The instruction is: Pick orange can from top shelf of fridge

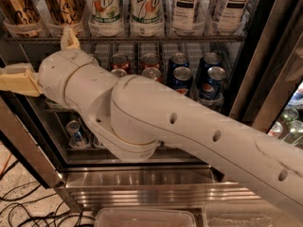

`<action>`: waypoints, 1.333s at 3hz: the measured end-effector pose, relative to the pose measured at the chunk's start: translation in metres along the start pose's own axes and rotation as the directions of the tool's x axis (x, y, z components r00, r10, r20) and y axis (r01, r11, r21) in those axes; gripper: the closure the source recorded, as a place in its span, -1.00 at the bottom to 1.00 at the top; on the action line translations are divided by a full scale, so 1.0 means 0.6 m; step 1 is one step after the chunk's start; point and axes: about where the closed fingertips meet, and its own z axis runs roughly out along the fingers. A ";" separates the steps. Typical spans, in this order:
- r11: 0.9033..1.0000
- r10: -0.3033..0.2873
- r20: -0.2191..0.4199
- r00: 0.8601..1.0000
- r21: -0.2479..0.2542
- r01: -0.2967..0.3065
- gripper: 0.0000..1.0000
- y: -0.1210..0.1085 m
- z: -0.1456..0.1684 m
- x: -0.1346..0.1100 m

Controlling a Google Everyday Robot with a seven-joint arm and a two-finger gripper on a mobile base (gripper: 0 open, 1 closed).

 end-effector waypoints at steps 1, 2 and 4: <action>0.999 -0.039 -0.014 0.999 0.020 0.040 -1.00 -0.017 0.022 0.002; 0.999 -0.040 -0.014 0.999 0.021 0.040 -1.00 -0.018 0.022 0.001; 0.998 -0.057 -0.027 0.998 0.037 0.058 -1.00 -0.038 0.037 0.010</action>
Offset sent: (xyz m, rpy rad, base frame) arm 0.0276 0.0031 -0.0002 -0.0558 -0.0249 -0.0414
